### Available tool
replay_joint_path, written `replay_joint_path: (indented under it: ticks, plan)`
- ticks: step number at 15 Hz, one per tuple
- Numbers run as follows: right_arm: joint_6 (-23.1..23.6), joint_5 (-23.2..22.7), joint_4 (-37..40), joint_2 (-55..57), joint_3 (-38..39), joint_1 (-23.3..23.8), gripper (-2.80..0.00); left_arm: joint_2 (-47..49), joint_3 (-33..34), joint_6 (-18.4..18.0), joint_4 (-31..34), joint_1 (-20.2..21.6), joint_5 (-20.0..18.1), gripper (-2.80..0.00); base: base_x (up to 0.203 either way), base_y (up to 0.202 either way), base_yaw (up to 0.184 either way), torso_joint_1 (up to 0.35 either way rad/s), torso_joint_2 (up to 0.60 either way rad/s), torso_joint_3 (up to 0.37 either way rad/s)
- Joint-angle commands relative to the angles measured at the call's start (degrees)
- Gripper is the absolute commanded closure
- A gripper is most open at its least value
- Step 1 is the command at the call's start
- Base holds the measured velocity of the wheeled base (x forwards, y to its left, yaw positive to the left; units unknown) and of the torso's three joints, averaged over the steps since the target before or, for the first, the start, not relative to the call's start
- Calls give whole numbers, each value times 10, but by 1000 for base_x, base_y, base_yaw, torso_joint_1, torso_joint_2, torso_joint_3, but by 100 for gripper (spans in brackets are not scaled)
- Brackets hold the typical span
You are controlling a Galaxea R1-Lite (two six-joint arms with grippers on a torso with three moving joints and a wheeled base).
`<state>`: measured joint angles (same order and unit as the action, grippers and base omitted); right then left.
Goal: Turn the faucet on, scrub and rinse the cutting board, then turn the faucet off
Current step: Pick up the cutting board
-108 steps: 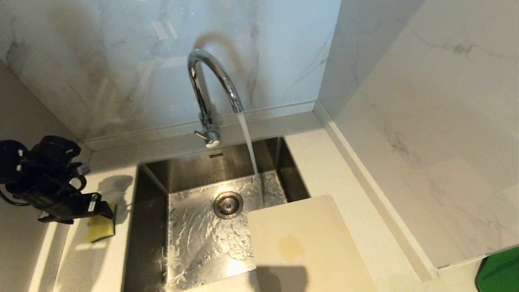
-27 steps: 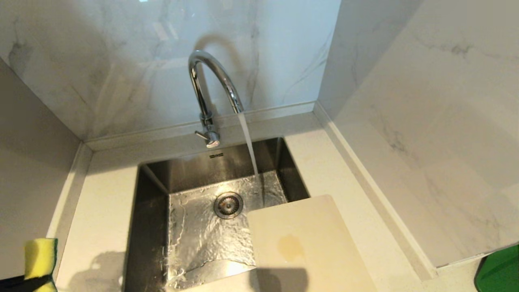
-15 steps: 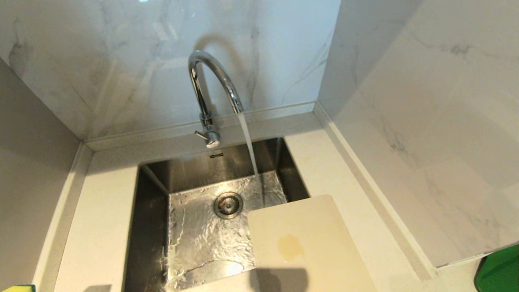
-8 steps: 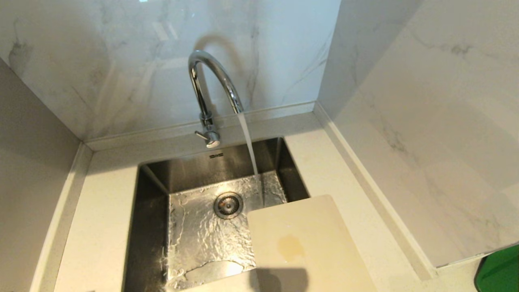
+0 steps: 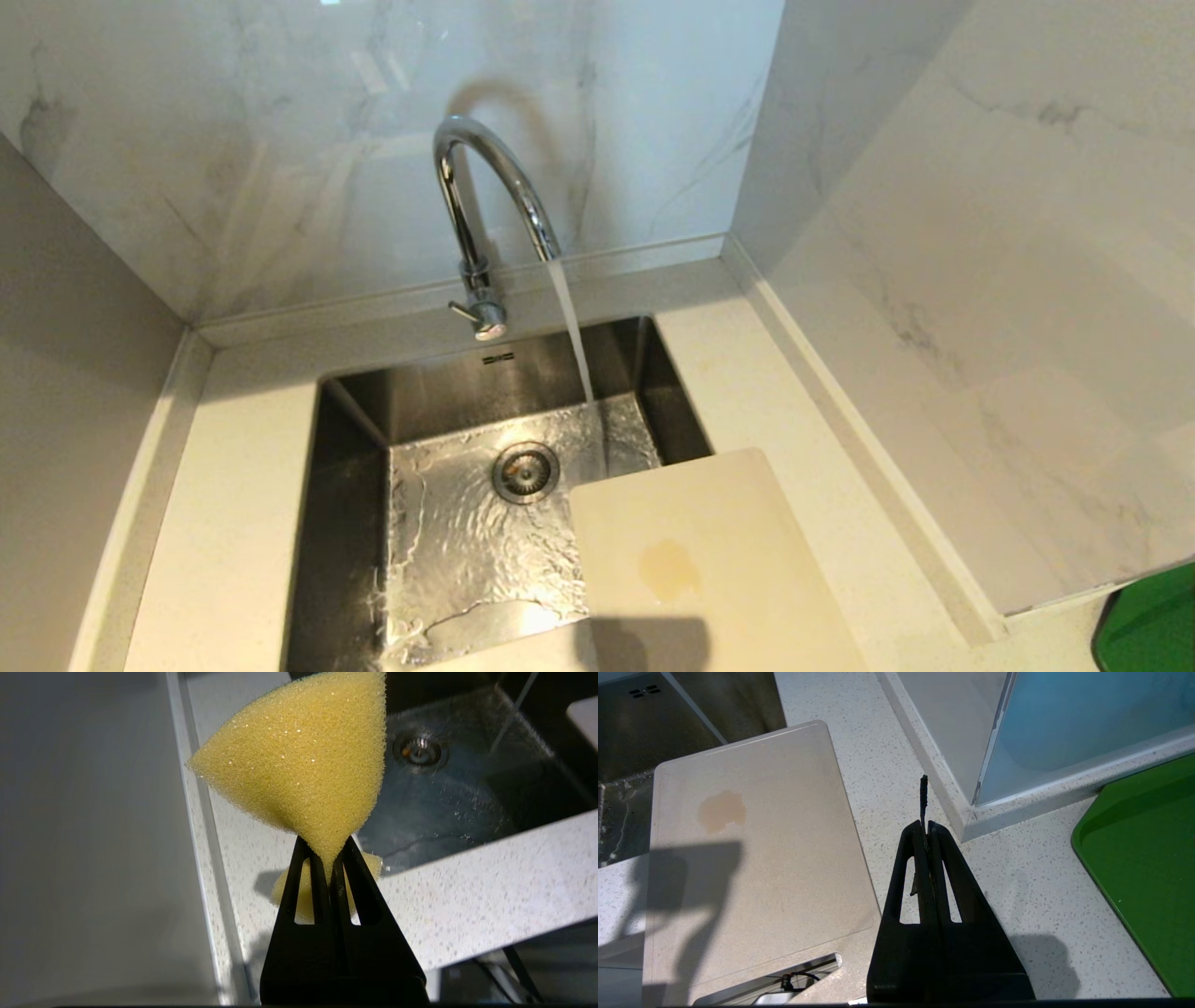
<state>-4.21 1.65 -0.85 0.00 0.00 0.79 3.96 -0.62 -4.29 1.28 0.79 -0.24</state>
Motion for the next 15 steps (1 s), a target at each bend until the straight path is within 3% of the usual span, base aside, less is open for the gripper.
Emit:
replay_joint_path:
  ticks: [1,8,15]
  plan:
    - [0,0,0,-1,1,0,0,-41,7,6,-18,0,2,0,0,0,0,0,0,0]
    - [0,0,0,-1,1,0,0,-41,7,37,-19,0,5,0,0,0,0,0,0,0]
    - [0,0,0,-1,1,0,0,-41,6,44,-19,0,6,0,0,0,0,0,0,0]
